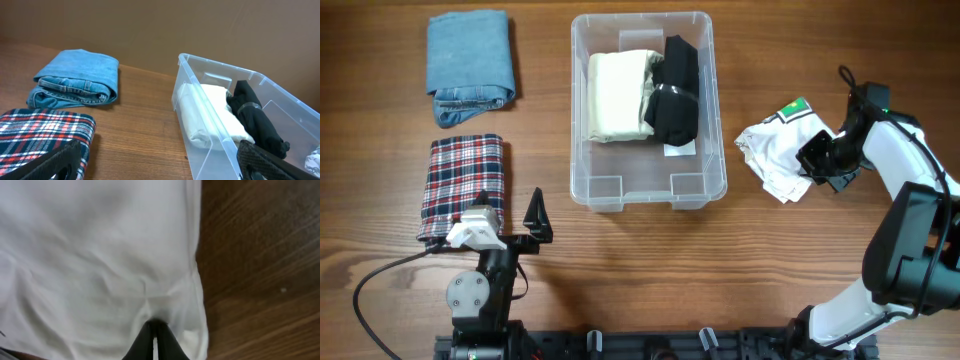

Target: Pack container

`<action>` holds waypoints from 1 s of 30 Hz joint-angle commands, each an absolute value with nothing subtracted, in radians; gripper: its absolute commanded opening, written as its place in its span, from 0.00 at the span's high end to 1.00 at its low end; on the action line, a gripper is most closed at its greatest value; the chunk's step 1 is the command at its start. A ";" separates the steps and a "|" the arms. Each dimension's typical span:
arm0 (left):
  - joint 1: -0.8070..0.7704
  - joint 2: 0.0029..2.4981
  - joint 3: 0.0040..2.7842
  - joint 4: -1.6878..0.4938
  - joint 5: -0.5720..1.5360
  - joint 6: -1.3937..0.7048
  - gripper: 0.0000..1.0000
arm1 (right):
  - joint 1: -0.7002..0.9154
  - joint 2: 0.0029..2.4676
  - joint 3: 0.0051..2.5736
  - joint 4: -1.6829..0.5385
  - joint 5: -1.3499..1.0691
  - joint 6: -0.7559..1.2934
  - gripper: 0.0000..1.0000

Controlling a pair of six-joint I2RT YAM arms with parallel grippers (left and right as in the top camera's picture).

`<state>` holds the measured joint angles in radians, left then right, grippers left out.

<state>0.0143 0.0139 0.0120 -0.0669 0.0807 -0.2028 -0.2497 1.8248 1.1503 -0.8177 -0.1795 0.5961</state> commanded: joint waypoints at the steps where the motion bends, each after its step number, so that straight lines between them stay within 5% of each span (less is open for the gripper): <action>1: 0.020 0.007 0.006 -0.068 0.093 -0.190 0.00 | -0.245 1.811 1.119 -0.770 -0.186 0.585 0.95; 15: 0.020 0.007 0.006 -0.068 0.093 -0.190 0.00 | -0.222 1.943 1.092 -0.430 -0.297 0.665 0.94; 20: 0.020 0.007 0.006 -0.068 0.093 -0.190 0.00 | -0.223 1.933 1.191 -0.494 -0.297 0.651 0.90; 21: 0.020 0.007 0.006 -0.068 0.093 -0.190 0.00 | -0.223 1.923 1.237 -0.551 -0.298 0.626 0.75; 22: 0.020 0.007 0.006 -0.068 0.093 -0.190 0.00 | -0.223 1.914 1.264 -0.583 -0.297 0.606 0.48; 23: 0.020 0.007 0.006 -0.068 0.093 -0.190 0.00 | -0.223 1.903 1.299 -0.621 -0.297 0.569 0.09; 24: 0.020 0.007 0.006 -0.068 0.093 -0.190 0.00 | -0.223 1.890 1.340 -0.666 -0.292 0.529 0.00; 30: 0.020 0.007 0.006 -0.068 0.093 -0.190 0.00 | -0.263 1.829 1.453 -0.849 -0.264 0.498 0.00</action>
